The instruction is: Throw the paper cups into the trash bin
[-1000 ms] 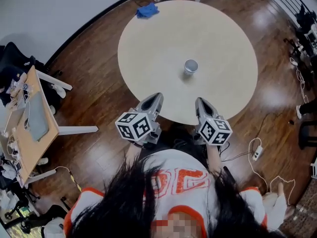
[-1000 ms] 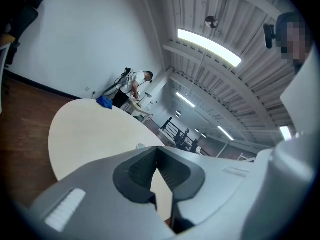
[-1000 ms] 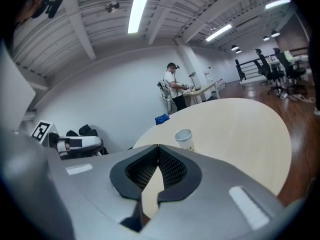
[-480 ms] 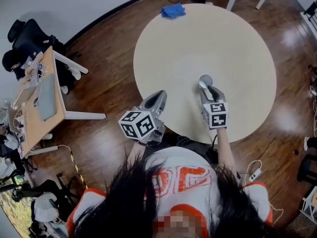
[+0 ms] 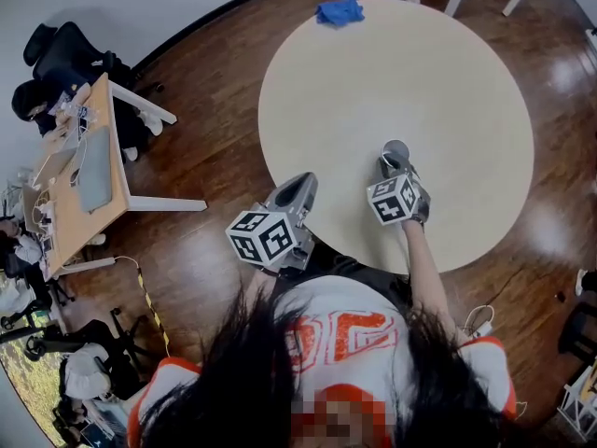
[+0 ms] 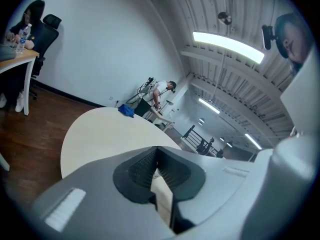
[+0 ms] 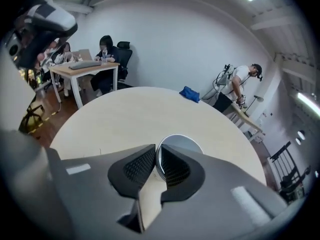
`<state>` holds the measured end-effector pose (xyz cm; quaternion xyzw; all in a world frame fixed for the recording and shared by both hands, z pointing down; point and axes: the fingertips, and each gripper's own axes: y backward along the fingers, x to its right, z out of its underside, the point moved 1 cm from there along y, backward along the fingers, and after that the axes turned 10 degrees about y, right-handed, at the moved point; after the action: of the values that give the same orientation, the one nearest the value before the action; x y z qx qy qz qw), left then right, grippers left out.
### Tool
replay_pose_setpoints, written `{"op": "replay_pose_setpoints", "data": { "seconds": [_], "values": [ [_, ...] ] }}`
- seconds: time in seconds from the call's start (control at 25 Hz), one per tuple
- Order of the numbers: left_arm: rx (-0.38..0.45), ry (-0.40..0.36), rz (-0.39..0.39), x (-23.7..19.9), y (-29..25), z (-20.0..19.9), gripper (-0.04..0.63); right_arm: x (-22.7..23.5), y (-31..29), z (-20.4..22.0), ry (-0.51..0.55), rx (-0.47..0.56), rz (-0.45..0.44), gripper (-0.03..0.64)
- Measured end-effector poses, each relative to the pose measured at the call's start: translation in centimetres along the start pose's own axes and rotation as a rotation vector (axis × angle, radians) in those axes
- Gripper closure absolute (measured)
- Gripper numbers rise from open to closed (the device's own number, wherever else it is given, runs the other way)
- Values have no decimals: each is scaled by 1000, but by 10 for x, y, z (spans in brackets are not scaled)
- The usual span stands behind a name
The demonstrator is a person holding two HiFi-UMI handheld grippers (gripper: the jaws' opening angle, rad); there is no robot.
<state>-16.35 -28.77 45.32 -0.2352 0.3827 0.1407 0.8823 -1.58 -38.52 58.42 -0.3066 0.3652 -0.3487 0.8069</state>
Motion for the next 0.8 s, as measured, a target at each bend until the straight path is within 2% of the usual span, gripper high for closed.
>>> {"op": "replay_pose_setpoints", "data": {
  "seconds": [0.16,0.44,0.68,0.8],
  "values": [
    [9,6,2,-4,6,-2,595,1,11,-3,-124,25,-3,580],
    [3,-4,51,-3,13,-4,595,-6,42,-5,-242,86,42,581],
    [-36,-22,118,1,26,-1,595,-32,80,-16,-420,165,55,583],
    [-76,-31,158,1,36,7,595,-53,100,-16,-461,178,84,583]
  ]
}}
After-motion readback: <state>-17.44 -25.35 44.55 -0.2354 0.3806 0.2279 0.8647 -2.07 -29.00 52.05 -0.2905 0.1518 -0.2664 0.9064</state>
